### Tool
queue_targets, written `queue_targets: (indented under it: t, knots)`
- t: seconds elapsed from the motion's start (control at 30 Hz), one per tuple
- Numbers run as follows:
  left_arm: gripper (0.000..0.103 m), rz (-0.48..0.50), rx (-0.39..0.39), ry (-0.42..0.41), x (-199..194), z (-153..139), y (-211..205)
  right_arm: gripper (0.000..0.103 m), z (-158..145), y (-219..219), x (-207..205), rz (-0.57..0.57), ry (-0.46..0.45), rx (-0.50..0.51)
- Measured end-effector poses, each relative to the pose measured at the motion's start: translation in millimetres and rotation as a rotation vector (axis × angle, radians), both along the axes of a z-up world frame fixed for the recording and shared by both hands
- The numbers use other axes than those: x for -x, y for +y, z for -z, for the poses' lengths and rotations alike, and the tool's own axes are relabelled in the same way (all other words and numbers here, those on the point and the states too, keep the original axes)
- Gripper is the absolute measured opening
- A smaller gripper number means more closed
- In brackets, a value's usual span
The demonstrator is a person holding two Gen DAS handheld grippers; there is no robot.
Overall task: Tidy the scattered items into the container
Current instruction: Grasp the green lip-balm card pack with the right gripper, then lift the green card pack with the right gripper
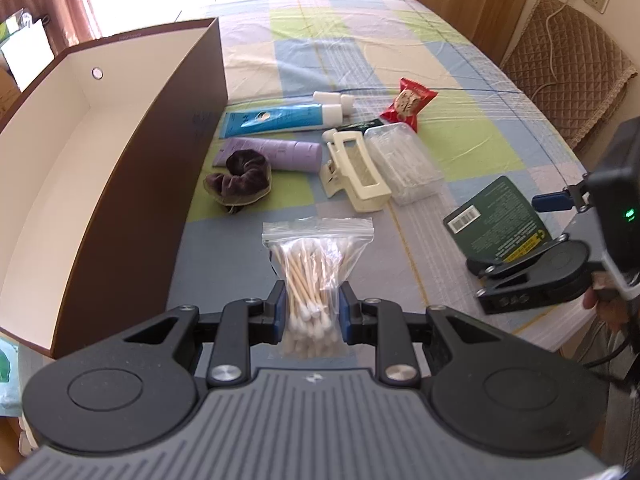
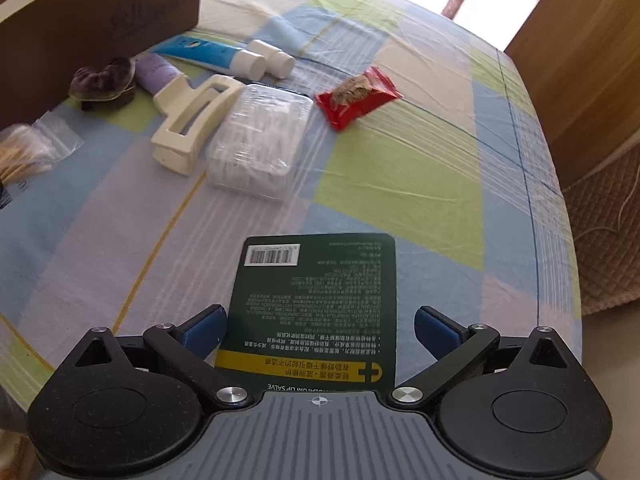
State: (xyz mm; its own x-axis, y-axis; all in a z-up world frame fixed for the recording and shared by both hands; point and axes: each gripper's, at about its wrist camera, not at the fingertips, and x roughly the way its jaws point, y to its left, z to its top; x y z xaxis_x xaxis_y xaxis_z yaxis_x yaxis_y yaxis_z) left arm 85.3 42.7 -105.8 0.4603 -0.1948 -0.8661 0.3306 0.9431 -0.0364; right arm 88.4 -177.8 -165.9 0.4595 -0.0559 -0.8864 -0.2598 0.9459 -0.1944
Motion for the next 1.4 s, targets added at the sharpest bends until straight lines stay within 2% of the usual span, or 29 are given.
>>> queue_targets:
  t: [0.17,0.23,0.4,0.5,0.63,0.7,0.83,0.93,1.0,1.27,1.33,1.37,1.4]
  knots:
    - [0.021,-0.002,-0.002,0.008,-2.3,2.7,0.8,0.103,-9.2,-63.6,-12.5,0.176,0.006,-0.206]
    - [0.021,0.000,-0.004,0.013,-3.0,4.6,-1.2,0.103,-15.0,-74.6,-12.6,0.155,-0.022,-0.193]
    - [0.021,0.016,-0.009,0.019,-3.8,6.8,-8.6,0.103,-26.3,-63.2,-7.3,-0.031,-0.048,-0.196]
    - [0.021,0.022,-0.010,0.016,-3.8,5.7,-11.0,0.103,-23.5,-41.0,2.5,-0.117,-0.062,-0.126]
    - [0.021,0.021,-0.014,0.016,-4.1,4.9,-10.9,0.103,-19.4,-15.0,20.0,-0.191,-0.152,0.018]
    - [0.021,0.019,-0.016,0.017,-4.3,4.9,-9.9,0.103,-20.5,-7.1,27.7,-0.224,-0.178,0.040]
    - [0.021,0.015,-0.016,0.021,-5.3,6.0,-9.9,0.103,-7.1,-4.5,23.2,-0.230,-0.126,0.061]
    - [0.021,0.019,-0.011,0.019,-4.7,5.5,-10.0,0.103,0.6,-11.3,18.7,-0.216,-0.105,0.033]
    - [0.021,0.018,-0.011,0.020,-4.8,5.9,-9.9,0.090,4.9,-15.5,17.0,-0.210,-0.094,0.012]
    - [0.021,0.019,-0.013,0.021,-5.8,5.7,-10.6,0.086,1.1,-38.4,1.9,-0.145,-0.043,-0.122]
    - [0.021,0.018,-0.012,0.019,-6.0,5.6,-10.6,0.064,-10.4,-51.4,-6.2,-0.087,-0.045,-0.203]
    - [0.021,0.017,-0.011,0.019,-6.1,5.5,-10.6,0.044,-16.7,-58.3,-10.4,-0.055,-0.047,-0.248]
    - [0.021,0.016,-0.010,0.018,-6.2,5.4,-10.6,0.032,-23.0,-65.2,-14.6,-0.022,-0.049,-0.292]
